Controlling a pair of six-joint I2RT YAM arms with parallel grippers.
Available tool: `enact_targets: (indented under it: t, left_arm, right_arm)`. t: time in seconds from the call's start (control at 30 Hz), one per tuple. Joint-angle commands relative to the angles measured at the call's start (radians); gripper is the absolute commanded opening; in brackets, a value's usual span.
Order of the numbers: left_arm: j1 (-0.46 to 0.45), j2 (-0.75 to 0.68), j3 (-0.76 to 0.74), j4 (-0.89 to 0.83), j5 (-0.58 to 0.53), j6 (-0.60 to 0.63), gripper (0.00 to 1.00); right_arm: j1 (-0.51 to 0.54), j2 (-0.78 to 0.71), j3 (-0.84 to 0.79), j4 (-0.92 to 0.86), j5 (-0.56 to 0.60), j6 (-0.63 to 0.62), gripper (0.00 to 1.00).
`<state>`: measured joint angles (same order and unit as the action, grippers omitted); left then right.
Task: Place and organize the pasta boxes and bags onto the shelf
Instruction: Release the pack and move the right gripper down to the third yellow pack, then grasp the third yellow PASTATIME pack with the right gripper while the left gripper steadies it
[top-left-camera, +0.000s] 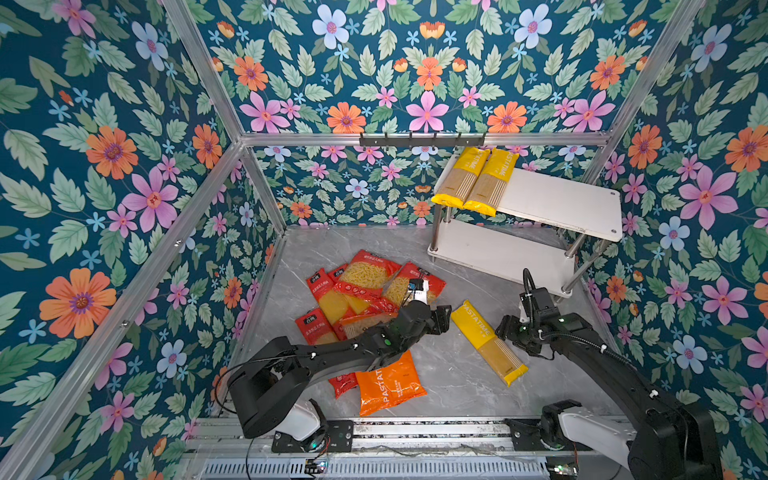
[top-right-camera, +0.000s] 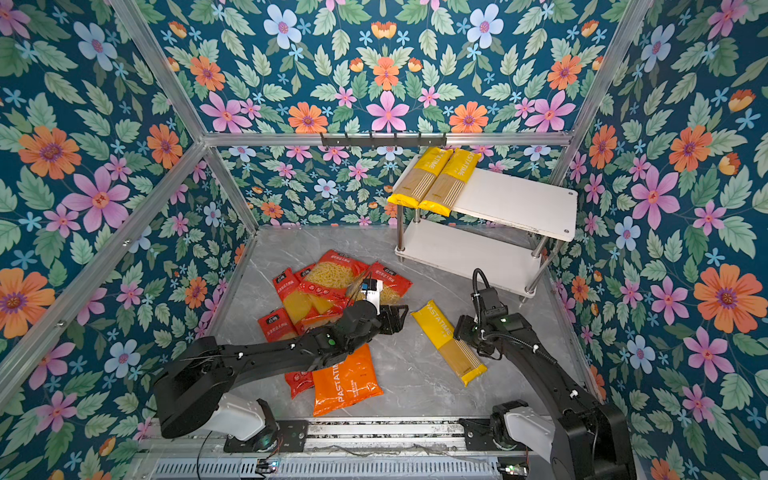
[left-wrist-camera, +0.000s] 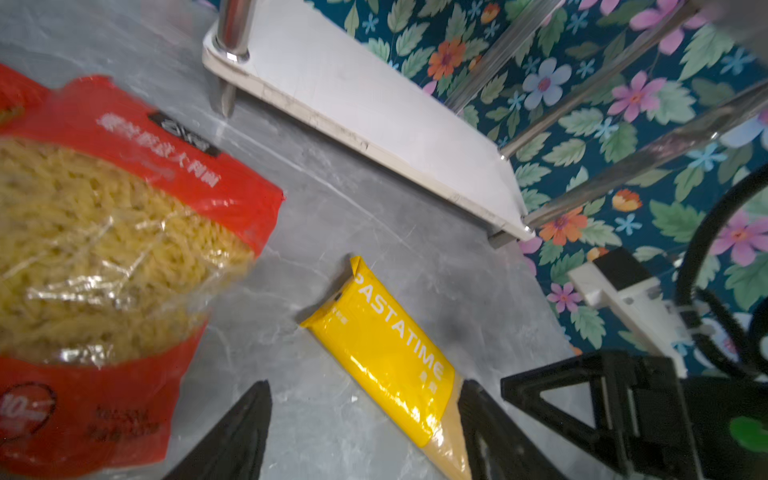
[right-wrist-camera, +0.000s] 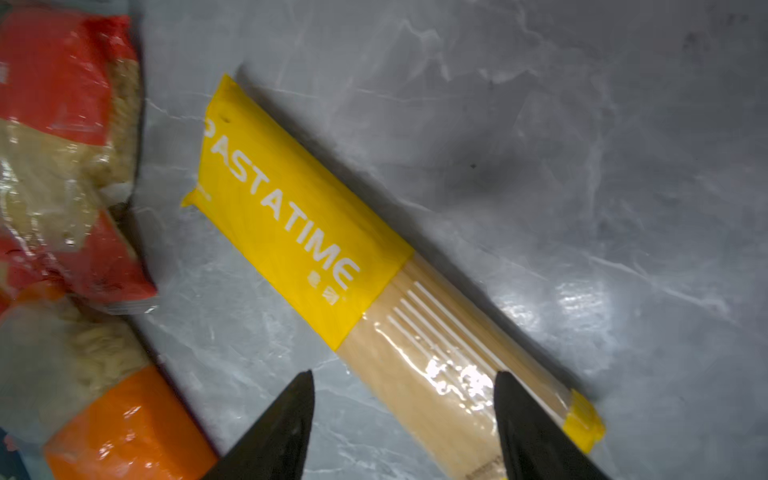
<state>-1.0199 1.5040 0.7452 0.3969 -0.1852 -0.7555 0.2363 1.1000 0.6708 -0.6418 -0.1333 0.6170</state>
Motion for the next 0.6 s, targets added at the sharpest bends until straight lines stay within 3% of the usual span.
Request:
enact_targets:
  t: [0.0,0.33,0.47,0.57]
  left_arm:
    - [-0.02,0.037,-0.022,0.1,-0.035,-0.048,0.73]
    - [-0.048,0.136,-0.01,0.146,0.005,-0.103,0.72]
    - [-0.046,0.133,-0.009,0.107,-0.015,-0.095,0.72]
    - [-0.044,0.137,-0.003,0.087,-0.018,-0.087,0.71]
  right_arm:
    - [0.001,-0.004,-0.042,0.023,0.017,-0.009,0.74]
    - [0.017,0.026,-0.119,0.114,-0.14,0.051,0.75]
    - [0.157,-0.012,-0.137,0.166,-0.171,0.171,0.74]
    - [0.217,0.001,-0.14,0.232,-0.268,0.241,0.73]
